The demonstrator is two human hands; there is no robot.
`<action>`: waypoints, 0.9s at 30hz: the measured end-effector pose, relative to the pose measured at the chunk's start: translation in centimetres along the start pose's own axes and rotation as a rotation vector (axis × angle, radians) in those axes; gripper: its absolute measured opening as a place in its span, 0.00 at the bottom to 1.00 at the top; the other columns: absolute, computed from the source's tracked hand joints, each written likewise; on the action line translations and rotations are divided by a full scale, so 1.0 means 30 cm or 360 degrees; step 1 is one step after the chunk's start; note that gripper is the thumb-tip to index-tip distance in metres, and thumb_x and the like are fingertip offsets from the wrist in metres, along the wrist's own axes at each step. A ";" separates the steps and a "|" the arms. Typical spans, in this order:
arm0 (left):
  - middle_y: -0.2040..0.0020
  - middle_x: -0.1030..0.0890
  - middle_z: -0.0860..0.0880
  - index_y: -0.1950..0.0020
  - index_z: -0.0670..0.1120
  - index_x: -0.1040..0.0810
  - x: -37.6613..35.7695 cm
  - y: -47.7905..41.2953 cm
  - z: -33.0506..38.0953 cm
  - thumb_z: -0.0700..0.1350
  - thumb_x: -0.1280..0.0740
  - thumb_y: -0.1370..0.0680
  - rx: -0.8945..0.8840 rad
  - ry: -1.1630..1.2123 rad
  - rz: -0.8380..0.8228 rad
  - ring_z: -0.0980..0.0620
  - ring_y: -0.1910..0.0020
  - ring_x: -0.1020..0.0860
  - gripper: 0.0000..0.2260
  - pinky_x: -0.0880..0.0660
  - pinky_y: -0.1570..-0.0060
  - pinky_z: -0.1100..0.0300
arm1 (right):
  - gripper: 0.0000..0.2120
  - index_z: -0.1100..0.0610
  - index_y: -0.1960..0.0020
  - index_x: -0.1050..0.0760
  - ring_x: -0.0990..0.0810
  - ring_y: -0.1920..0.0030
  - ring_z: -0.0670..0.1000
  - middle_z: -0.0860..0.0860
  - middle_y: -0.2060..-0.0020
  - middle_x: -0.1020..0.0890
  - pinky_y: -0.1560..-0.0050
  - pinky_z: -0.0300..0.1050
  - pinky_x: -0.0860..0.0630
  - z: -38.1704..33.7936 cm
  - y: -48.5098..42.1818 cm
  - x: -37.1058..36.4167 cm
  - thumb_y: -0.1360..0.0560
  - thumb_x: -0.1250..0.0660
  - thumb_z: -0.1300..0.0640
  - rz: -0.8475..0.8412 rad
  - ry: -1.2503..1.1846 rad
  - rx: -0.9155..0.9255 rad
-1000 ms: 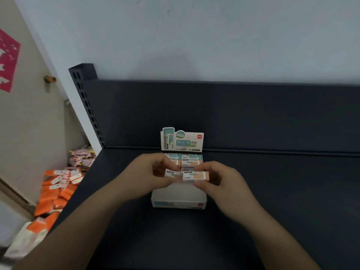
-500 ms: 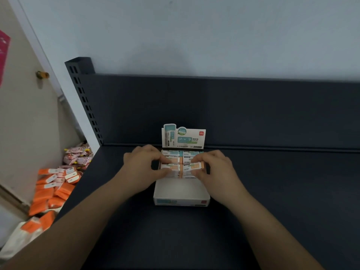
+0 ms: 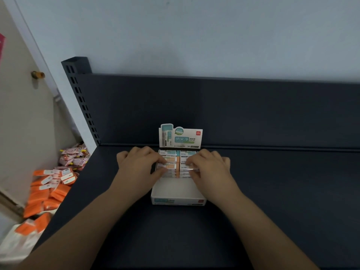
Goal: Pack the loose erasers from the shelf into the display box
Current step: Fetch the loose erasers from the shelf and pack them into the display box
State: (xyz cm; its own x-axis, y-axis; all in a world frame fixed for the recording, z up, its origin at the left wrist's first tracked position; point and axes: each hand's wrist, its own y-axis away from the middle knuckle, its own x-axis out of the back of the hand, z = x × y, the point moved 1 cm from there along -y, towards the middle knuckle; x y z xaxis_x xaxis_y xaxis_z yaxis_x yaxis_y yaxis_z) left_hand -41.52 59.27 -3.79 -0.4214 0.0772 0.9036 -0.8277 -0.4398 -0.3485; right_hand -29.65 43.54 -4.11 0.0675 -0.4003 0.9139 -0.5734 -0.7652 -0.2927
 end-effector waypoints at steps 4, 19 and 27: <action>0.47 0.26 0.62 0.45 0.62 0.22 -0.007 0.009 -0.012 0.58 0.35 0.24 0.0017 -0.0005 0.0007 0.58 0.43 0.31 0.09 0.50 0.47 0.59 | 0.12 0.46 0.41 0.24 0.32 0.42 0.46 0.42 0.44 0.26 0.46 0.44 0.41 0.023 -0.007 -0.005 0.23 0.35 0.56 -0.0037 -0.0153 0.0029; 0.49 0.26 0.61 0.47 0.61 0.24 -0.028 0.000 -0.028 0.55 0.31 0.26 0.0101 0.0194 0.0017 0.62 0.46 0.28 0.08 0.48 0.43 0.59 | 0.11 0.54 0.45 0.22 0.29 0.46 0.44 0.44 0.48 0.28 0.45 0.34 0.30 0.058 0.009 -0.039 0.26 0.32 0.64 0.0134 -0.0430 0.0023; 0.50 0.27 0.62 0.48 0.62 0.25 -0.034 -0.004 -0.030 0.55 0.30 0.27 0.0107 0.0271 -0.0014 0.64 0.48 0.28 0.09 0.50 0.43 0.61 | 0.11 0.53 0.45 0.21 0.31 0.45 0.43 0.44 0.48 0.27 0.49 0.26 0.36 0.059 0.009 -0.041 0.26 0.32 0.62 0.0134 -0.0383 0.0037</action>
State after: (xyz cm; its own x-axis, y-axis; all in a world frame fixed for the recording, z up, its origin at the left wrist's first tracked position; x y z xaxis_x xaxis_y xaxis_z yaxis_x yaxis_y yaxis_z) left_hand -41.32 60.07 -4.90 -0.4756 0.2291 0.8493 -0.8073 -0.4971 -0.3180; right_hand -28.45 42.94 -5.81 0.2140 -0.5695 0.7937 -0.5667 -0.7342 -0.3740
